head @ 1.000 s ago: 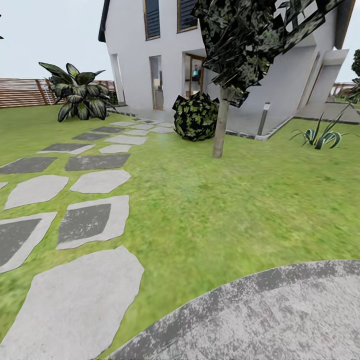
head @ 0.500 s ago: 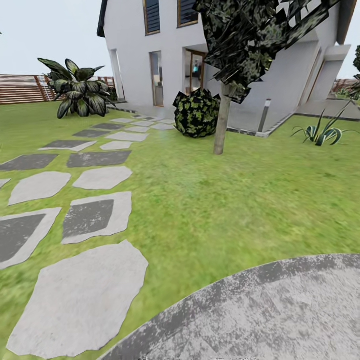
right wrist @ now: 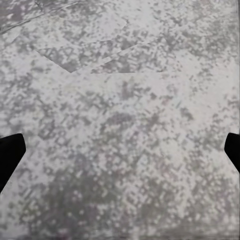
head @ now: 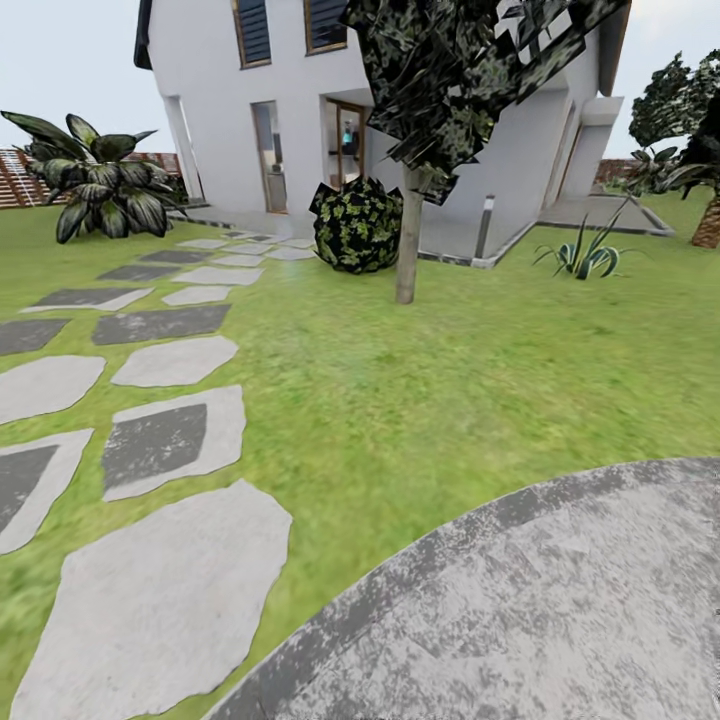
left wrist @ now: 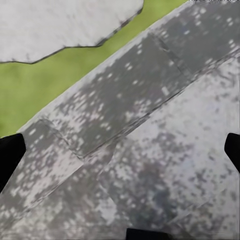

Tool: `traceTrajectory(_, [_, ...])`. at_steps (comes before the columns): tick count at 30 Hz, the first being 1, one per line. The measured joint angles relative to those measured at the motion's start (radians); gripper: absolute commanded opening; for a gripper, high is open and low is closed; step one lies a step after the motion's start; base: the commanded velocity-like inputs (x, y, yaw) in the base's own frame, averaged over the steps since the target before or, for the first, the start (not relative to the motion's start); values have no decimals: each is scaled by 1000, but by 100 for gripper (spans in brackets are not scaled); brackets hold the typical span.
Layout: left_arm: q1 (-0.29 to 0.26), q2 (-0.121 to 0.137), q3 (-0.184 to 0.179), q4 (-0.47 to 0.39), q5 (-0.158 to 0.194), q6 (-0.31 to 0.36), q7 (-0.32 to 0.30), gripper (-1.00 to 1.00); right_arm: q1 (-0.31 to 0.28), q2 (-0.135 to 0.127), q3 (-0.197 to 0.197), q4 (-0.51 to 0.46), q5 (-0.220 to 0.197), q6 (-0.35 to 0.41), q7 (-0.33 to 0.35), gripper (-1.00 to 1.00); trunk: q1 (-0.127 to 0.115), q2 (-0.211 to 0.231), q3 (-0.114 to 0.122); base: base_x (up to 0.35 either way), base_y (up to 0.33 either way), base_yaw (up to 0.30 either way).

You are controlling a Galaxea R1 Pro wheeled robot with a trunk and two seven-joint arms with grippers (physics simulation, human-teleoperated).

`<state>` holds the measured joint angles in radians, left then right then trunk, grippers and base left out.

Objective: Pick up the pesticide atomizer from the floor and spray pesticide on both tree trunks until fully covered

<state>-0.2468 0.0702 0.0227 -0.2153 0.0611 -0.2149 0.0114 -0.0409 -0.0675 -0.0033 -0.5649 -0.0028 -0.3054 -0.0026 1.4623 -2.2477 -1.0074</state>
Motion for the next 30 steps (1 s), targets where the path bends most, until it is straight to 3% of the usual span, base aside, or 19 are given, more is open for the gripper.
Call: traceTrajectory(30, [0, 0, 0, 1, -1, 0, 0, 100, 0, 0, -1, -1, 0, 0, 0, 100, 0, 0, 0, -2, 19, -300])
